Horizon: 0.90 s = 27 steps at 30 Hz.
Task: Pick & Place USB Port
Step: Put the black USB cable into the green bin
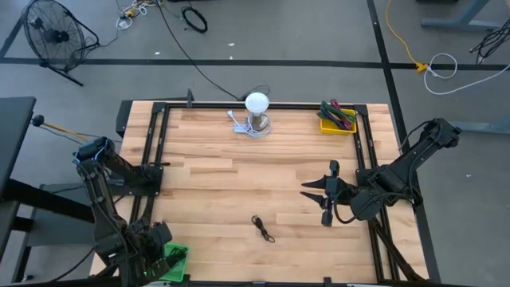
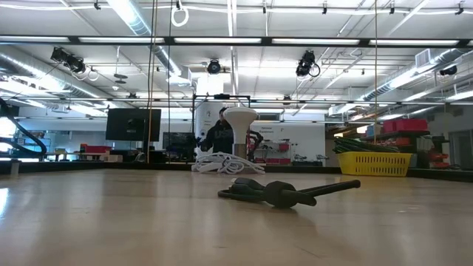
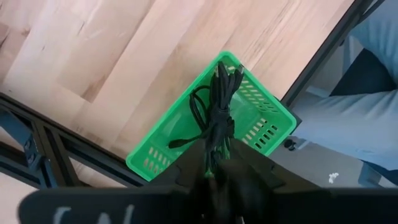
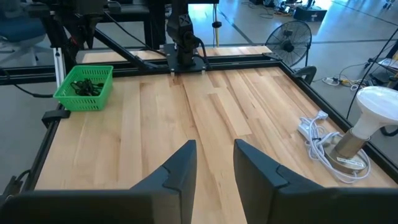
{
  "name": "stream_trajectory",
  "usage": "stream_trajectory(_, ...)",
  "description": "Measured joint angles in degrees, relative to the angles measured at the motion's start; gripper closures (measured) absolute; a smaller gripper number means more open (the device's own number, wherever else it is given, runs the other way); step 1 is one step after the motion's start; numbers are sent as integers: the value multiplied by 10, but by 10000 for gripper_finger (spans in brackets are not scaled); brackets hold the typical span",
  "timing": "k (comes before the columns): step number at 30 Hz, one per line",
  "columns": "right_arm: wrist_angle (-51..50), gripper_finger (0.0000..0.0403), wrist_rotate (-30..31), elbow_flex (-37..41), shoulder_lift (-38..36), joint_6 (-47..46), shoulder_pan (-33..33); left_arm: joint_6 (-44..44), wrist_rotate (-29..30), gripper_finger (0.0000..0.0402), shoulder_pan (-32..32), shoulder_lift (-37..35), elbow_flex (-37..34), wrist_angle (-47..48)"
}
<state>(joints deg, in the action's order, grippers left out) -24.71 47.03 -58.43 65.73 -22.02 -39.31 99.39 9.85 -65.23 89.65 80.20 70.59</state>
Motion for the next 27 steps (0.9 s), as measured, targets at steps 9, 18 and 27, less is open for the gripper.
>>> stream_trajectory(9, 0, 298, -1, 0, 0, 0, 0, 0, 0, 299, -2, 2, 0, 5)
stream_trajectory(18, 0, 298, -1, 0, 0, 0, 0, -26, 12, 298, -3, 11, 0, 11)
stream_trajectory(27, 1, 298, -1, 1, 0, -10, 0, -143, 174, 298, 8, 11, 0, 17)
